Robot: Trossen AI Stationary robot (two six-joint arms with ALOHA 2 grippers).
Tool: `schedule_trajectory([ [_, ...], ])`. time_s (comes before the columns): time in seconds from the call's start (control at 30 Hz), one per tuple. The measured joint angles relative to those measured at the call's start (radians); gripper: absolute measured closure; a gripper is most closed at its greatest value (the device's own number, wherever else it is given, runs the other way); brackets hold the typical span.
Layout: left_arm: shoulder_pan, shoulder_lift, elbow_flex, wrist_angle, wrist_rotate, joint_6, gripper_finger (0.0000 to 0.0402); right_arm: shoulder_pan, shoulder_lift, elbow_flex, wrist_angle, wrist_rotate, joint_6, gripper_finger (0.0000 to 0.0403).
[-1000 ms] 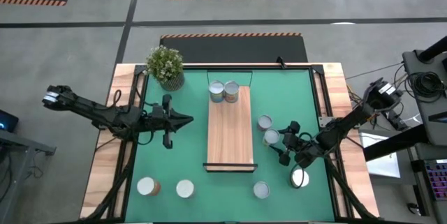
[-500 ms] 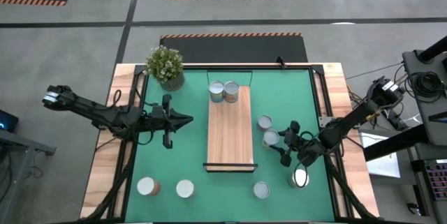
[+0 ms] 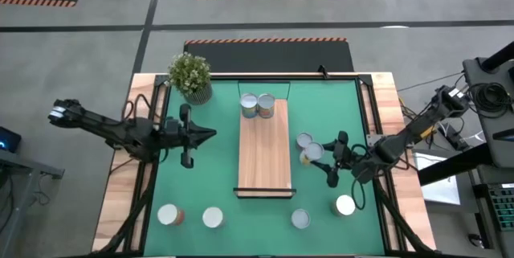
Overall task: Pick and place cans onto a shelf
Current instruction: Put the canned mixed fruits on the shelf
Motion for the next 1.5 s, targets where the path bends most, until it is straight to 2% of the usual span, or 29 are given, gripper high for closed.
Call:
schedule_trajectory([
  [0.2, 0.000, -0.044, 0.000, 0.014, 0.000, 0.054, 0.0402, -0.099, 0.021, 0.154, -0.129, -0.001, -0.072, 0.0145],
  [0.57, 0.000, -0.068, 0.000, 0.056, -0.001, 0.144, 0.0402, -0.300, 0.165, 0.337, -0.120, -0.118, -0.201, 0.0145],
  [1.07, 0.000, -0.092, 0.000, 0.059, -0.001, 0.153, 0.0402, -0.453, 0.461, 0.357, 0.321, -0.344, -0.319, 0.0145],
  [1.37, 0.000, -0.094, 0.000, 0.059, 0.000, 0.152, 0.0402, -0.494, 0.580, 0.357, 0.494, -0.377, -0.325, 0.0145],
  [1.5, 0.000, -0.094, 0.000, 0.058, 0.000, 0.152, 0.0402, -0.499, 0.637, 0.399, 0.497, -0.378, -0.330, 0.0145],
])
